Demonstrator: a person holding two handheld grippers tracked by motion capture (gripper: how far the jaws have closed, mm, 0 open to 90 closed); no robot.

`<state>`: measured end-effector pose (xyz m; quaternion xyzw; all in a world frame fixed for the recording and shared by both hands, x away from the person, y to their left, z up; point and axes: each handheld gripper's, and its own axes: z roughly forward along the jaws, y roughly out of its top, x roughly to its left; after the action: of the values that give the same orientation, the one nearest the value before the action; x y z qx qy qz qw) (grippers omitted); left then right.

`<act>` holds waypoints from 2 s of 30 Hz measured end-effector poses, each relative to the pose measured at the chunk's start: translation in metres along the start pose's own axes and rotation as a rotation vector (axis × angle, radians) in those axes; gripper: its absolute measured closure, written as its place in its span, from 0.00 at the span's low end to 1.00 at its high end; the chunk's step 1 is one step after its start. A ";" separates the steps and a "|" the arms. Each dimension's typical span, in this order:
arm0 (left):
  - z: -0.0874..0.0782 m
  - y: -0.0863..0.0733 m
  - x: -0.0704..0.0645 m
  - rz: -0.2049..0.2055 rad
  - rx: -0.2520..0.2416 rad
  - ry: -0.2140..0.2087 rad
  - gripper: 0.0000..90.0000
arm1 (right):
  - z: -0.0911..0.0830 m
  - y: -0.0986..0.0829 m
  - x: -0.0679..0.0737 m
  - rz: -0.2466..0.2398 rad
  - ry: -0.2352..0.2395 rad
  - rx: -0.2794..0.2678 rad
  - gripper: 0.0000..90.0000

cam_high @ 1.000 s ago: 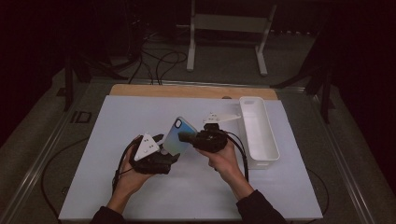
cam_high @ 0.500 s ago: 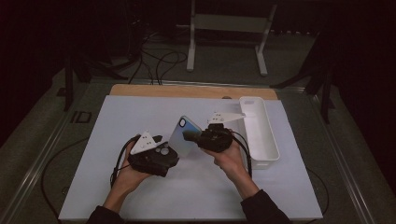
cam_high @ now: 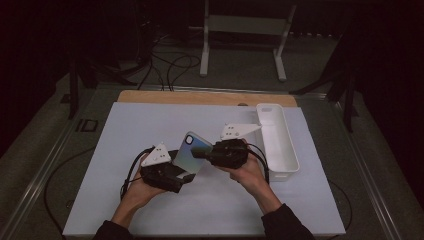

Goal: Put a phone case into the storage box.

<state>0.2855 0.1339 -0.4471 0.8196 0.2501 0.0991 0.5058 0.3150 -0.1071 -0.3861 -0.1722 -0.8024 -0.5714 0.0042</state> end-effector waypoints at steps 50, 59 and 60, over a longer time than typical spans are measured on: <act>0.001 -0.003 -0.001 0.027 0.000 -0.046 0.96 | -0.002 0.001 -0.003 0.006 -0.180 0.050 0.18; 0.000 -0.003 0.000 0.008 -0.006 0.006 0.96 | -0.001 -0.002 -0.002 0.010 -0.224 0.066 0.10; 0.000 -0.003 0.001 0.005 -0.007 0.007 0.96 | -0.001 -0.002 -0.002 0.013 -0.226 0.066 0.10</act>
<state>0.2851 0.1355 -0.4497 0.8181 0.2496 0.1042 0.5075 0.3157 -0.1090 -0.3880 -0.2403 -0.8152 -0.5214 -0.0768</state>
